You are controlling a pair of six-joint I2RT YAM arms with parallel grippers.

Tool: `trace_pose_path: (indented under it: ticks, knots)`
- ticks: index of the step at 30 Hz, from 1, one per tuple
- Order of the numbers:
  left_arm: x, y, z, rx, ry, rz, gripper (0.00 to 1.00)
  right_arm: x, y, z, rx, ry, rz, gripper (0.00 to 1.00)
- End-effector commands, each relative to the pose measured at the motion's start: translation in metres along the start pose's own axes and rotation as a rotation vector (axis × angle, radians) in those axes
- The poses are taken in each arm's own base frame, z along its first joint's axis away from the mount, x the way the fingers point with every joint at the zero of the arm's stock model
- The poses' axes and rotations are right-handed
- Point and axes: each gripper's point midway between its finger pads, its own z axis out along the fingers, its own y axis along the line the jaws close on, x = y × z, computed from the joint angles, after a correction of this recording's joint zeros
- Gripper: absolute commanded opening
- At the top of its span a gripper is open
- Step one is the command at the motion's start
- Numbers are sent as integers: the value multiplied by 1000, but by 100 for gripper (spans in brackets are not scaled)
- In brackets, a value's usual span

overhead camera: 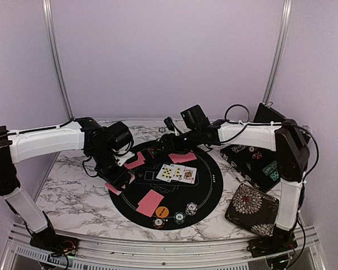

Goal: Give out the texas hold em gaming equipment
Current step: Place the all-in button in the small blind area, then pick up the poker card from the face-down deck piles.

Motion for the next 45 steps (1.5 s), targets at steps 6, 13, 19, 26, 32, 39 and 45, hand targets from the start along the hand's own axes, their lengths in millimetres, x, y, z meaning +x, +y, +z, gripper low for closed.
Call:
trace_pose_path:
  ticks: [6, 13, 19, 26, 32, 39, 45]
  knots:
    - [-13, -18, -1, 21, -5, 44, 44, 39, 66, -27, -431, 49, 156, 73]
    - [-16, -26, -1, 25, -4, 61, 44, 66, 85, -18, -527, 97, 227, 72]
    - [-18, -29, -1, 25, -3, 69, 44, 72, 96, -15, -591, 102, 291, 72]
    - [-19, -30, -3, 26, -6, 74, 44, 82, 103, -6, -621, 132, 335, 69]
    - [-19, -29, -4, 21, -9, 75, 44, 87, 106, 2, -633, 148, 356, 67]
    - [-20, -29, -4, 21, -10, 76, 44, 89, 111, 9, -642, 164, 365, 63]
    - [-21, -30, -5, 22, -11, 79, 44, 90, 117, 17, -657, 178, 372, 59]
